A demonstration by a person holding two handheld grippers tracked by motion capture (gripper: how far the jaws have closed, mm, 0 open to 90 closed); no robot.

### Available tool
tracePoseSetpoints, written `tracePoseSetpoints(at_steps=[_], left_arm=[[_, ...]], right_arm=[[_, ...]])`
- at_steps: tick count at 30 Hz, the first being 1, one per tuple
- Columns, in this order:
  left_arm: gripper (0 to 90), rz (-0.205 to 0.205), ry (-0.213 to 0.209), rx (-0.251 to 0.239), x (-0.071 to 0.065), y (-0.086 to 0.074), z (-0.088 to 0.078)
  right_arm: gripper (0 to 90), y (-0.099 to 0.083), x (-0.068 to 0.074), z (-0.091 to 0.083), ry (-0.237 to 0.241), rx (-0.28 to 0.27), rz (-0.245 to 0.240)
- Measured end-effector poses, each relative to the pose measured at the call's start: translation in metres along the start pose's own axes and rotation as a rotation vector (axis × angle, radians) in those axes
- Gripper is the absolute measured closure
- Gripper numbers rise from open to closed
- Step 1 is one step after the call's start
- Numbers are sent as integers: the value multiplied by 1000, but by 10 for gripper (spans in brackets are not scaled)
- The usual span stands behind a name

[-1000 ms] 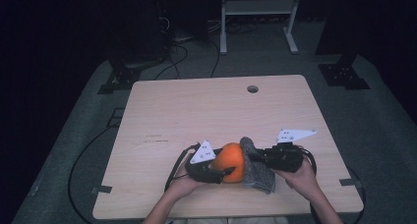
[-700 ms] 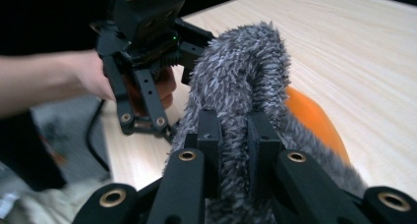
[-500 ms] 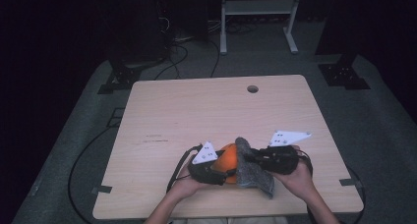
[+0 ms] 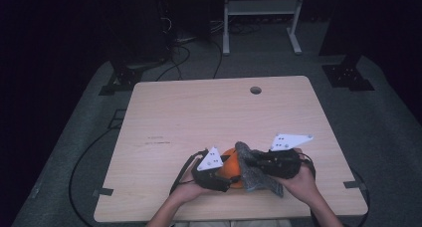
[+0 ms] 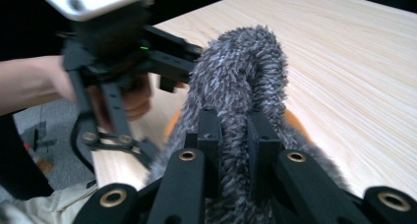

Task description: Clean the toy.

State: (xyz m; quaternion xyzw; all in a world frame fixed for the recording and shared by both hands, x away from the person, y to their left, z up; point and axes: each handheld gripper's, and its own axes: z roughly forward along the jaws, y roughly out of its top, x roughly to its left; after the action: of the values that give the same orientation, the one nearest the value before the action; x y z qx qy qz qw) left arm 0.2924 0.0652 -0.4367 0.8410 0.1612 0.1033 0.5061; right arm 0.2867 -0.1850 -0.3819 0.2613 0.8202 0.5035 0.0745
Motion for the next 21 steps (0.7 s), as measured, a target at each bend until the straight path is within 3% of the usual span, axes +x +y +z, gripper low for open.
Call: tracePoseSetpoints(at_steps=[4,7,9,11,14,17,21], left_arm=[[260,-12,-5,4,3,4,-4],[272,-7,8,-2,1,3,1],[281,-4,21,-6,-1,4,4],[284,-3,30,-5,-2,5,6],[290,21,34,4,-6,5,4],[301,43,29,10,-7,4,2],[299,69,19,15,-11,5,6]], right_arm=[[791,-11,-15,-4,-43,11,35],[792,-13,-18,-7,-54,19,53],[794,-9,-11,-7,-48,15,36],[794,-3,3,-4,-12,7,0],[793,3,17,5,-22,28,-61],[791,1,9,5,-22,12,-24],[792,-2,-3,-4,-60,-1,23]])
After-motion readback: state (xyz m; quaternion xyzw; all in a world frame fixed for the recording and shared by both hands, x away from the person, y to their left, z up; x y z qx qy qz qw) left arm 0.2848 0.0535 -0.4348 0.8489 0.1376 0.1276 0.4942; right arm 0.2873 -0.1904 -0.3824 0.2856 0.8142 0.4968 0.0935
